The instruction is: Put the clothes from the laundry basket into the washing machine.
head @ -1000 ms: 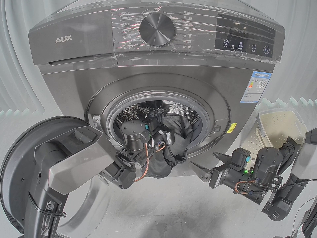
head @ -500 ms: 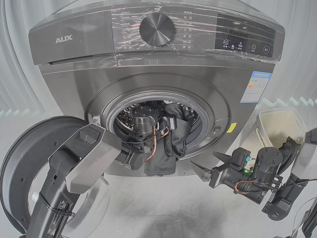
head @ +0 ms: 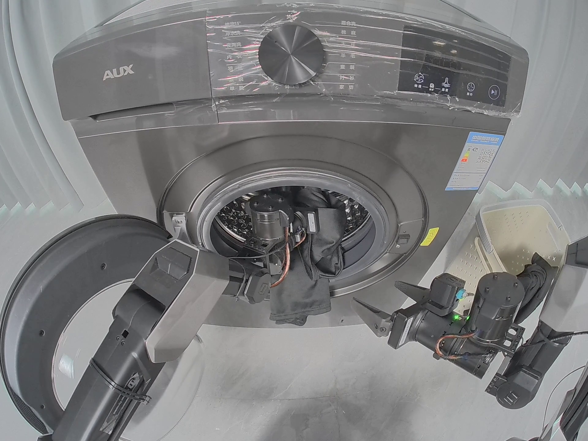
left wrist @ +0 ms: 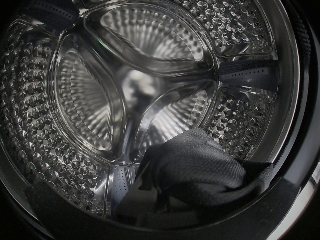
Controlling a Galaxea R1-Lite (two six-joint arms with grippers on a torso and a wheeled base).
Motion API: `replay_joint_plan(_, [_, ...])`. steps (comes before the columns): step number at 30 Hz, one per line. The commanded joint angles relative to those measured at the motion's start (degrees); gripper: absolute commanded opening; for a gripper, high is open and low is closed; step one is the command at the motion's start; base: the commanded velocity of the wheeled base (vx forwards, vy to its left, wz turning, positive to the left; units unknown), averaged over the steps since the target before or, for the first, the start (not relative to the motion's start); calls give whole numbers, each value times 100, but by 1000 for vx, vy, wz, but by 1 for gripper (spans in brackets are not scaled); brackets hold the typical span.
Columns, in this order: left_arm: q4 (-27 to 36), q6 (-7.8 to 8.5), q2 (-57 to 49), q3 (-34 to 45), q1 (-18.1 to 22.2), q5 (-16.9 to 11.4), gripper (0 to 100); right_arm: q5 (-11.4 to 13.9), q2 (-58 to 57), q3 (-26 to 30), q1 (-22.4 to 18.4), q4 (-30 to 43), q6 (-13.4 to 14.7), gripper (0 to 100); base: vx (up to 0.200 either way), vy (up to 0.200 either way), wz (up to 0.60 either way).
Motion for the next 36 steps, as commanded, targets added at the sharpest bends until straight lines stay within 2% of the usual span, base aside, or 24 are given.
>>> replay_joint_plan(1, [-25,-8,68,-34,35,8,100,1,20,0,11,-4,-1,100,0,0,0])
replay_joint_plan(4, [19,-87,-249,61,-18,17,100,1,29,9,11,-4,-1,100,0,0,0])
replay_joint_plan(7, [468,-149,-1216,1476,-44,8,100,1,20,9,11,-4,-1,100,0,0,0])
replay_joint_plan(8, [696,-149,-1506,1942,-71,-53,100,1,11,9,11,-4,-1,100,0,0,0])
replay_joint_plan(10, [898,-131,-1813,2407,-106,-115,100,1,20,9,11,-4,-1,100,0,0,0])
replay_joint_plan(12, [1004,-140,-2103,2935,-123,-291,100,1,20,9,20,-4,-1,100,0,0,0])
replay_joint_plan(17, [1057,-122,-2358,3743,-246,-625,100,1,20,9,20,-4,-1,100,0,0,0])
replay_joint_plan(21, [1057,-122,-2288,3858,-334,-739,100,1,29,9,20,-4,-1,100,0,0,0])
replay_joint_plan(35, [626,-96,-1321,3365,-370,-756,100,1,55,0,37,-4,-1,100,0,0,0])
replay_joint_plan(36, [626,-96,-1268,3313,-378,-756,0,1,55,0,37,-4,-1,100,0,0,0])
